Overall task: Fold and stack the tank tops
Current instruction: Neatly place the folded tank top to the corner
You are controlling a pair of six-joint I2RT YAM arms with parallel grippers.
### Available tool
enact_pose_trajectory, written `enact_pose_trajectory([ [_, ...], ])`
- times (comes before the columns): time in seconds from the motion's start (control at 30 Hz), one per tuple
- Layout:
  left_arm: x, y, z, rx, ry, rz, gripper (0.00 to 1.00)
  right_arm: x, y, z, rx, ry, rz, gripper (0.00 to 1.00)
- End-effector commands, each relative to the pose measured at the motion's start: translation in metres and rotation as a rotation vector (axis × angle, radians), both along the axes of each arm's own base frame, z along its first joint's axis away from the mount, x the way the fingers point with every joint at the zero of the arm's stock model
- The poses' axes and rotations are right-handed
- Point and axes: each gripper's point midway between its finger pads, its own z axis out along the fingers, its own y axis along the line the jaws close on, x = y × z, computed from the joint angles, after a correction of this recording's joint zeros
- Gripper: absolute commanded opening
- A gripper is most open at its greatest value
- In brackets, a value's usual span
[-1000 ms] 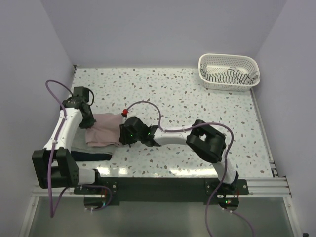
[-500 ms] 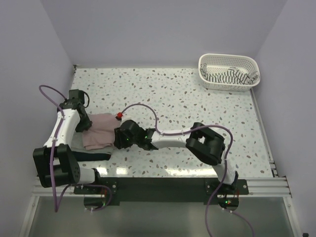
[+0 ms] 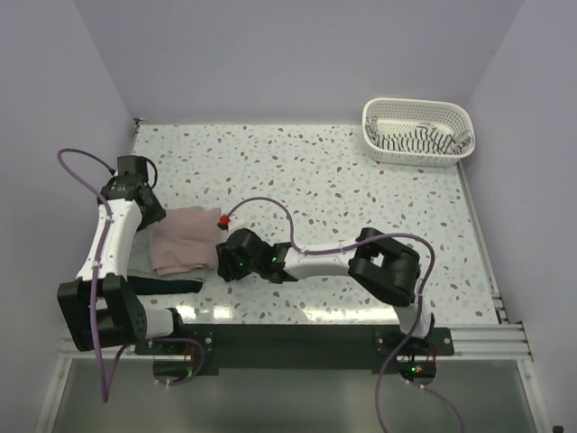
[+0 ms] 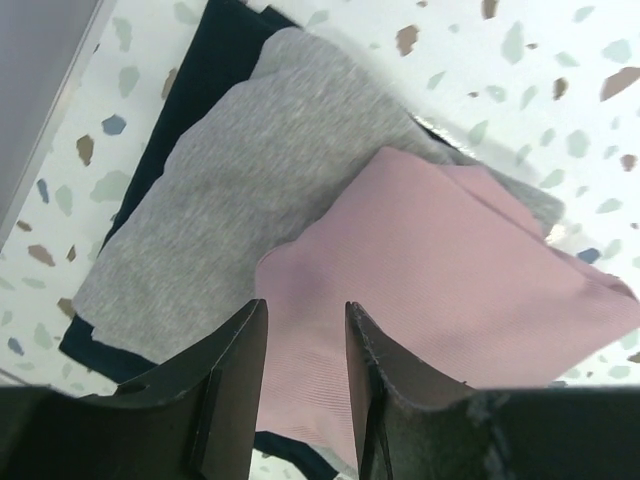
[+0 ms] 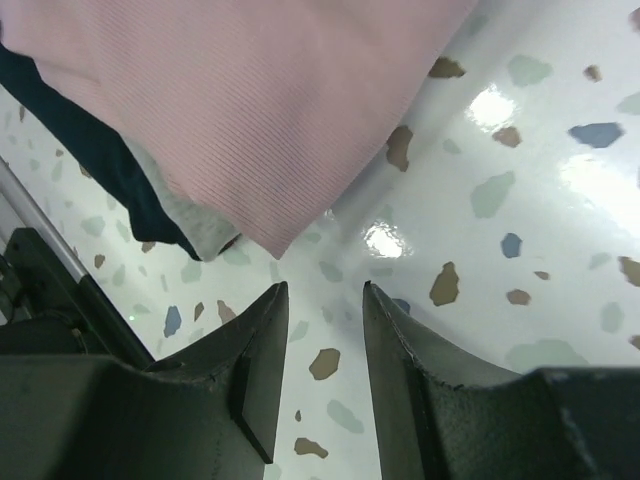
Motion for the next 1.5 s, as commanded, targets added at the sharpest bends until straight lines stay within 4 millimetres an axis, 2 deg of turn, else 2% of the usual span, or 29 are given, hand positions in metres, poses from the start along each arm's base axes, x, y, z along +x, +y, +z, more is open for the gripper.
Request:
enact_pose_trajectory([
  [0.0, 0.03, -0.011, 0.025, -0.048, -0.154, -0.034, 0.41, 0.015, 0.0, 0.072, 0.121, -0.123, -0.055, 0.4],
  [0.1, 0.042, -0.032, 0.012, -0.117, -0.15, -0.09, 0.4, 0.021, 0.004, 0.088, 0.146, -0.151, -0.069, 0.4],
  [0.13, 0.045, -0.034, 0.009, -0.125, -0.148, -0.088, 0.39, 0.023, 0.006, 0.086, 0.138, -0.152, -0.068, 0.4],
  [0.23, 0.048, -0.036, -0.011, -0.142, -0.118, -0.063, 0.39, 0.029, 0.019, 0.092, 0.147, -0.164, -0.069, 0.41],
  [0.27, 0.049, -0.035, -0.021, -0.143, -0.105, -0.051, 0.39, 0.03, 0.024, 0.079, 0.132, -0.157, -0.065, 0.41],
  [0.3, 0.048, -0.032, -0.026, -0.132, -0.097, -0.03, 0.39, 0.033, 0.034, 0.086, 0.154, -0.16, -0.057, 0.41],
  [0.33, 0.049, -0.031, -0.03, -0.134, -0.094, -0.01, 0.38, 0.032, 0.04, 0.081, 0.154, -0.154, -0.046, 0.4],
  [0.37, 0.051, -0.03, -0.038, -0.135, -0.083, -0.003, 0.38, 0.032, 0.046, 0.065, 0.135, -0.141, -0.038, 0.4],
  [0.43, 0.055, -0.028, -0.044, -0.128, -0.082, 0.019, 0.38, 0.03, 0.058, 0.063, 0.141, -0.135, -0.016, 0.4],
  [0.47, 0.054, -0.027, -0.054, -0.13, -0.061, 0.026, 0.38, 0.022, 0.06, 0.048, 0.102, -0.131, 0.006, 0.4],
  [0.53, 0.054, -0.027, -0.066, -0.131, -0.037, 0.037, 0.38, 0.011, 0.061, 0.036, 0.063, -0.131, 0.034, 0.4],
  [0.57, 0.053, -0.026, -0.069, -0.129, -0.03, 0.042, 0.37, -0.001, 0.061, 0.021, 0.034, -0.119, 0.057, 0.4],
  [0.67, 0.052, -0.025, -0.073, -0.125, -0.034, 0.057, 0.37, -0.021, 0.054, -0.003, -0.018, -0.097, 0.089, 0.39],
  [0.77, 0.052, -0.022, -0.073, -0.117, -0.045, 0.076, 0.38, -0.031, 0.05, -0.011, -0.034, -0.085, 0.108, 0.37],
  [0.87, 0.057, -0.025, -0.068, -0.137, -0.063, 0.061, 0.38, -0.031, 0.047, -0.009, -0.045, -0.091, 0.107, 0.37],
  [1.0, 0.068, -0.031, -0.044, -0.158, -0.129, 0.008, 0.4, -0.028, 0.042, 0.019, -0.025, -0.12, 0.094, 0.39],
  [1.03, 0.073, -0.031, -0.027, -0.155, -0.175, -0.003, 0.41, -0.025, 0.04, 0.037, -0.01, -0.137, 0.089, 0.4],
  [1.1, 0.083, -0.034, -0.001, -0.156, -0.238, -0.045, 0.45, -0.022, 0.039, 0.06, 0.02, -0.161, 0.075, 0.44],
  [1.2, 0.091, -0.037, 0.041, -0.145, -0.333, -0.095, 0.51, -0.019, 0.029, 0.087, 0.026, -0.172, 0.065, 0.45],
  [1.23, 0.092, -0.038, 0.053, -0.143, -0.362, -0.109, 0.52, -0.015, 0.023, 0.102, 0.04, -0.179, 0.052, 0.46],
  [1.3, 0.095, -0.049, 0.069, -0.174, -0.402, -0.169, 0.53, -0.012, 0.014, 0.112, 0.044, -0.18, 0.042, 0.48],
  [1.33, 0.096, -0.052, 0.084, -0.176, -0.441, -0.187, 0.53, -0.004, 0.006, 0.118, 0.042, -0.183, 0.022, 0.49],
  [1.4, 0.096, -0.075, 0.105, -0.214, -0.502, -0.273, 0.54, 0.004, -0.011, 0.138, 0.058, -0.193, -0.007, 0.5],
  [1.43, 0.095, -0.084, 0.111, -0.213, -0.516, -0.299, 0.55, 0.016, -0.025, 0.139, 0.036, -0.196, -0.042, 0.5],
  [1.47, 0.093, -0.1, 0.117, -0.206, -0.528, -0.341, 0.55, 0.018, -0.039, 0.152, 0.046, -0.205, -0.064, 0.51],
])
